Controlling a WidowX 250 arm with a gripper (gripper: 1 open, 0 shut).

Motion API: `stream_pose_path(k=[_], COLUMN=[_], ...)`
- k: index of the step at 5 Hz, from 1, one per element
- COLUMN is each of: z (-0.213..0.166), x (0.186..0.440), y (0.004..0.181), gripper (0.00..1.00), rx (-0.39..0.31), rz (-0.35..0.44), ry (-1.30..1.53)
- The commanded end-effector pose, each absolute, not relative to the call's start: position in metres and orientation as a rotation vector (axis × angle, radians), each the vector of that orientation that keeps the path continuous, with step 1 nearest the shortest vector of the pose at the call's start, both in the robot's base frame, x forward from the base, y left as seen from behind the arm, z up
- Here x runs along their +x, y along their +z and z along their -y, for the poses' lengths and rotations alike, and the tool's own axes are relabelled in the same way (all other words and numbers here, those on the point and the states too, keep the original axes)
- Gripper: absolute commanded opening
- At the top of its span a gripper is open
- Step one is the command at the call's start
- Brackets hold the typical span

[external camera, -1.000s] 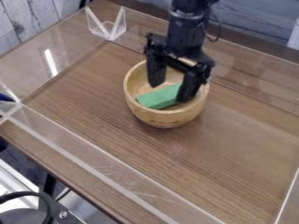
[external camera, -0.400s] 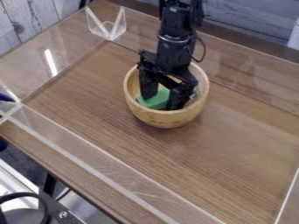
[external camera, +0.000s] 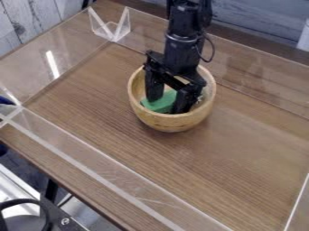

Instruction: Remove the green block from inside the brown bowl and put it on the table

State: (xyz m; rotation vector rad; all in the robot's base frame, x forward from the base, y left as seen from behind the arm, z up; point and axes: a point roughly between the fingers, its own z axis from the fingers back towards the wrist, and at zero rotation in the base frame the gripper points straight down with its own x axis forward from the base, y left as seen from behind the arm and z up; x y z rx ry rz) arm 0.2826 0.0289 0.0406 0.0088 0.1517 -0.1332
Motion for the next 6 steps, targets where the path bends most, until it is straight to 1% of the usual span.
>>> stream_pose_path(k=[1,5,6], z=[-0.035,-0.039,-0.04], x=[0.286,0.293,0.294], y=[0.033,0.004,0.011], gripper=[1.0,1.0,0.0], rx=[0.001,-0.022,-0.031], rz=[-0.137,-0.131,-0.127], ry=[-0.142,-0.165,-0.167])
